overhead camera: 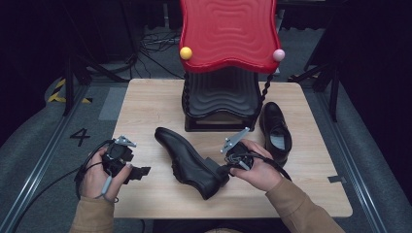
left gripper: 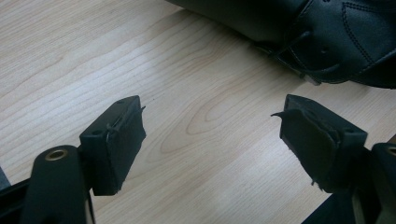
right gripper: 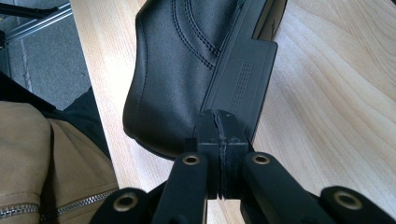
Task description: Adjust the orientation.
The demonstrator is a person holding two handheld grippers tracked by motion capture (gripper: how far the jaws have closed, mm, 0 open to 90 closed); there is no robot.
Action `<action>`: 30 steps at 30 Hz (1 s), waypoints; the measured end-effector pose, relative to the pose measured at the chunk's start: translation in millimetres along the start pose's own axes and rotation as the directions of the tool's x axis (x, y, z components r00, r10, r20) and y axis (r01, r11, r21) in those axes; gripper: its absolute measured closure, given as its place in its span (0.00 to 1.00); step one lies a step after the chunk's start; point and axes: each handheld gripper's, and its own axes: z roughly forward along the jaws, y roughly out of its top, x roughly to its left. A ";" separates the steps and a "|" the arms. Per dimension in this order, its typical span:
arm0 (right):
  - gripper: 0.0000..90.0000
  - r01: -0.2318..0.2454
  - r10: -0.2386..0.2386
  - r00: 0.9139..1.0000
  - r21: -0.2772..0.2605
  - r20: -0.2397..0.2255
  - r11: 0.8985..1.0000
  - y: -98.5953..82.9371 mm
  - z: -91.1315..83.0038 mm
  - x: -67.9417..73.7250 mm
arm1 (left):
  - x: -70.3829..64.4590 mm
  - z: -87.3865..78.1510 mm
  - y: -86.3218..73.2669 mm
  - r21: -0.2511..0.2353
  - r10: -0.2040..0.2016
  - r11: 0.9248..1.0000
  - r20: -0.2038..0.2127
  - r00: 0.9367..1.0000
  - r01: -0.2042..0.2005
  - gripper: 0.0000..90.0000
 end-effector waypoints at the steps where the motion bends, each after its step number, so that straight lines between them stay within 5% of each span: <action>1: 1.00 0.000 0.000 1.000 -0.004 -0.002 1.000 0.2 0.2 -0.1 | -0.1 0.1 0.0 -0.001 0.000 1.000 0.002 1.000 0.000 0.25; 24: 1.00 -0.018 0.019 1.000 -0.016 0.010 1.000 -3.1 -1.9 -6.4 | 0.5 -0.9 -0.7 -0.008 -0.007 1.000 0.002 1.000 0.007 0.25; 30: 1.00 -0.016 0.018 0.996 -0.017 0.089 1.000 -4.8 -7.8 -12.5 | 0.2 -0.2 -0.5 -0.007 -0.005 1.000 0.002 1.000 0.005 0.25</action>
